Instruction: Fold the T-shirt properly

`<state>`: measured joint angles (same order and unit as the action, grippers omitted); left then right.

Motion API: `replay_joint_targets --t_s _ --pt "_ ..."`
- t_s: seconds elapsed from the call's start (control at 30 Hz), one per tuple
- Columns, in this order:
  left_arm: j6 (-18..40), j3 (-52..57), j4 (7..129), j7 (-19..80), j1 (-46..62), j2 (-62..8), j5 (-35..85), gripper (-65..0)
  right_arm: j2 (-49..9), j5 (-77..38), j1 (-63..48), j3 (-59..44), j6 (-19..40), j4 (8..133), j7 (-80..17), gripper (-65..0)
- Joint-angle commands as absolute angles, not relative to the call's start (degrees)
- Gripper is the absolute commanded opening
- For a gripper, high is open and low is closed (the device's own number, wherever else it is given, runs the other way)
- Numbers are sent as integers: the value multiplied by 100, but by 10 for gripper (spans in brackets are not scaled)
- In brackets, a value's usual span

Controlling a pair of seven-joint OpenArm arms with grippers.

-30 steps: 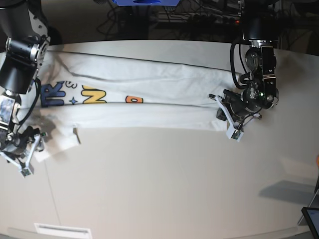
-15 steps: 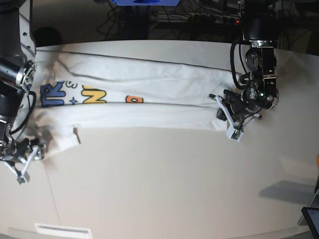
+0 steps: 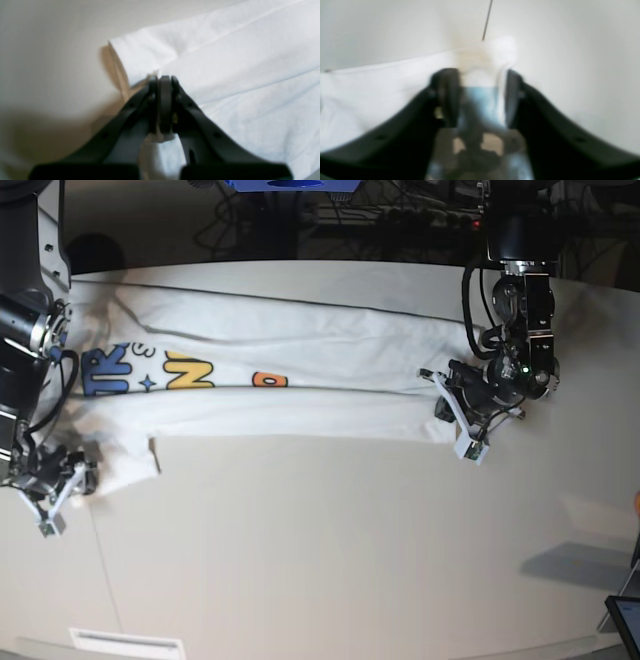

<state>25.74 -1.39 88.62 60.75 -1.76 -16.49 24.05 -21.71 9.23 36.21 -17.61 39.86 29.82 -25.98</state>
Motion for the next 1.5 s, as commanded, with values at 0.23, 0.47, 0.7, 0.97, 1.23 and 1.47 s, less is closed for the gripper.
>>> replay_joint_targets --t_s 0.23,0.47,0.7,0.97,1.23,1.47 --pt "2580 -119 8892 6325 -224 -1701 2290 -650 -2229 971 3732 -1807 4000 3037 -2888 -649" --pt "2580 -119 8936 6325 -233 -1701 2299 -650 -2229 945 3556 -1815 4000 3662 -3380 -647" --pt "2580 -110 9349 6334 -189 -1701 2299 -650 -2079 963 2923 -1815 4000 5191 -4057 -647" --pt "2580 -110 9534 6448 -189 -1701 2290 -650 -1947 945 2114 -1798 4000 6976 -4734 -647" --pt "2580 -119 9534 6448 -171 -1710 2290 -650 -1930 945 1429 -1789 4000 8497 -5543 -647" --pt "2580 -119 10185 6580 75 -1736 2281 -650 -1842 945 998 -1780 4000 9446 -6264 -647"
